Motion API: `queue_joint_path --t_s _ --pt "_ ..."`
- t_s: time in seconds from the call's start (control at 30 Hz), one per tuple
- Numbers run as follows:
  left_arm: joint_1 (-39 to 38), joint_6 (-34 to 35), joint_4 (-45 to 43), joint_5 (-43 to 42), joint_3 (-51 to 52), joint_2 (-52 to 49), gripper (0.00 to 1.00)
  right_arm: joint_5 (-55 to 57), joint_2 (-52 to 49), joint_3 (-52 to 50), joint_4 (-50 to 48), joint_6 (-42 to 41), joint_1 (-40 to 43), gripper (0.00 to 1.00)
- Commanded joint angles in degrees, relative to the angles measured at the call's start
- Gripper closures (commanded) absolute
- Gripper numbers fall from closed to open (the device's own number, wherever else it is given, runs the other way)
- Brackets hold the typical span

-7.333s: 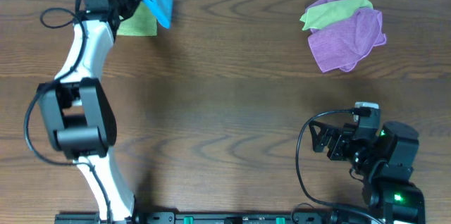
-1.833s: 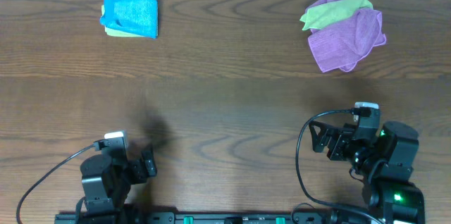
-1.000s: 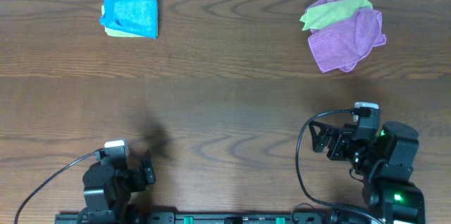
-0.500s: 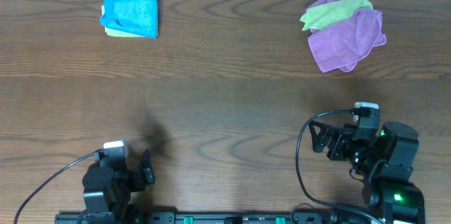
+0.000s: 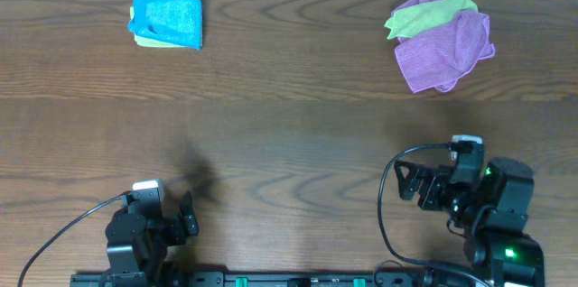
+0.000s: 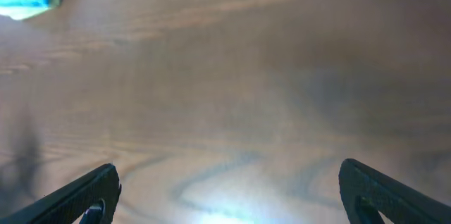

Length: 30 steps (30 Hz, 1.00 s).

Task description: Fold the cloth

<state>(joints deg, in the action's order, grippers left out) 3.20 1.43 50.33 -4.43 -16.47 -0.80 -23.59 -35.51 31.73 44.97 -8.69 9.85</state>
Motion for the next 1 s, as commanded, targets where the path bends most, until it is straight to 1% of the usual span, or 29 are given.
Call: queue_joint_path --t_s 0.0,0.13,0.23,0.4,0.53,0.67,0.97 --pt "-0.3 -0.6 2.8 1.4 1.3 0.6 0.05 -0.4 0.3 -0.1 1.6 -0.4 0.3 0.01" --pt "-0.3 -0.6 2.8 1.4 1.3 0.6 0.05 5.5 1.4 -0.5 2.6 -0.2 0.3 0.01" --pt "-0.3 -0.6 2.8 1.4 1.3 0.6 0.05 8.3 4.8 -2.5 2.5 2.4 0.2 0.01" --pt "-0.3 -0.6 2.8 1.4 1.3 0.6 0.05 8.8 13.6 -9.3 1.5 8.3 0.2 0.01" --pt "-0.3 -0.6 2.8 1.4 1.3 0.6 0.05 8.8 21.5 -15.0 0.7 9.7 0.0 0.01" --pt "-0.3 -0.6 2.8 1.4 1.3 0.6 0.05 8.8 27.5 -18.3 0.7 11.8 -1.8 0.01" --pt "-0.3 -0.6 2.8 1.4 1.3 0.6 0.04 11.9 34.6 -21.6 0.7 12.2 -7.8 0.01"
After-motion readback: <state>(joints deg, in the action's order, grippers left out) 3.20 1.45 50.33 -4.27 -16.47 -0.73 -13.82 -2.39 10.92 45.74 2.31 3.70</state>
